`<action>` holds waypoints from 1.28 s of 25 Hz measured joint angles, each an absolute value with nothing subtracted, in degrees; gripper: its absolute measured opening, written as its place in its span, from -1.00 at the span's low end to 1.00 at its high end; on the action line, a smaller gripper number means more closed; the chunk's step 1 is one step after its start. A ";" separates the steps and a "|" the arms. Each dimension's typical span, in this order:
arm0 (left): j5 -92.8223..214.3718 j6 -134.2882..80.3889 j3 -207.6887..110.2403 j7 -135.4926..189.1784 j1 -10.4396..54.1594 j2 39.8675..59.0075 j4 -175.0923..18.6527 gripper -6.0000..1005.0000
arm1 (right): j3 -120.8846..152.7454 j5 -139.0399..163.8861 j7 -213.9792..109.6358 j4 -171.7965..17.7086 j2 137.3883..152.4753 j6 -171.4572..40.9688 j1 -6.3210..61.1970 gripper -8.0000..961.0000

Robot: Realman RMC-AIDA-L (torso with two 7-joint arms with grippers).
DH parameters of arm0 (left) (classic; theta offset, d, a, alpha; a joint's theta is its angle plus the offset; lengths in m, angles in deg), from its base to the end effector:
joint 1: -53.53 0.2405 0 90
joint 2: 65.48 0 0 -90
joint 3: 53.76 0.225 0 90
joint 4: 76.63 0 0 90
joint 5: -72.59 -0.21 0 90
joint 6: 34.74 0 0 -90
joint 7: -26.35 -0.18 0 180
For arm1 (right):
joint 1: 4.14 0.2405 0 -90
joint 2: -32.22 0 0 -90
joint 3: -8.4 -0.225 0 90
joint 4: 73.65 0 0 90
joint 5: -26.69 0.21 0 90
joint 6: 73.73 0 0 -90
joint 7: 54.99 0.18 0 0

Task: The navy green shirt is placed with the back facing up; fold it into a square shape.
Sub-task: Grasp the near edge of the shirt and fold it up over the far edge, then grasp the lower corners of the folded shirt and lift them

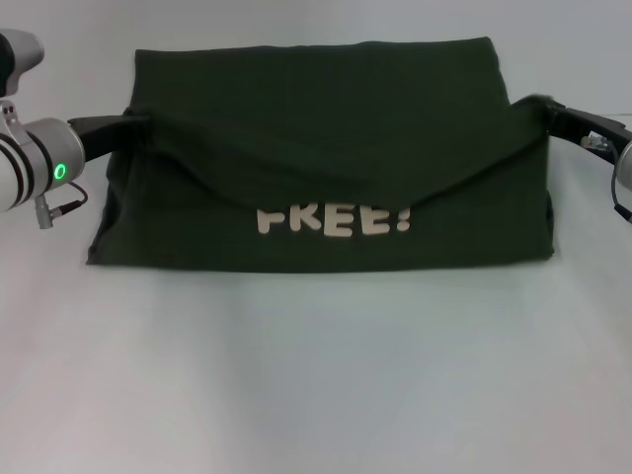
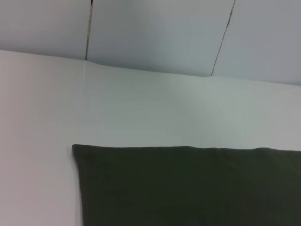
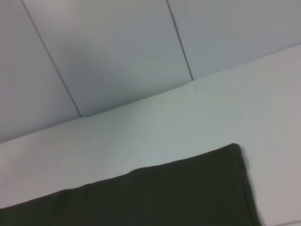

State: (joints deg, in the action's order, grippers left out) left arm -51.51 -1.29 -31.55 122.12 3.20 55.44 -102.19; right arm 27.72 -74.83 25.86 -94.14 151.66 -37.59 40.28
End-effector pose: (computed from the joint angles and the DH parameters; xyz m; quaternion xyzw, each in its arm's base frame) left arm -0.2469 0.4792 0.0025 -0.7678 -0.4241 -0.1783 0.4459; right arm 0.2813 0.4615 0.0186 -0.7014 0.4653 0.2657 0.4700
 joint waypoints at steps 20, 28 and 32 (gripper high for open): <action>-52.18 20.36 -31.35 133.12 8.55 50.17 -107.78 0.25 | 29.56 -72.93 31.89 -95.65 148.58 -27.85 36.43 0.43; -55.75 36.19 -31.11 133.87 15.88 50.31 -117.14 0.24 | 29.66 -73.23 33.64 -97.49 144.57 -6.20 28.34 0.44; -60.20 39.25 -31.22 133.84 17.32 50.42 -119.28 0.24 | 31.27 -74.33 33.65 -98.73 143.12 0.17 25.43 0.45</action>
State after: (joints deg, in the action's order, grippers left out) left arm -60.20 39.25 -31.22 133.84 17.32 50.42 -119.28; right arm 31.27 -74.33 33.65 -98.73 143.12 0.17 25.43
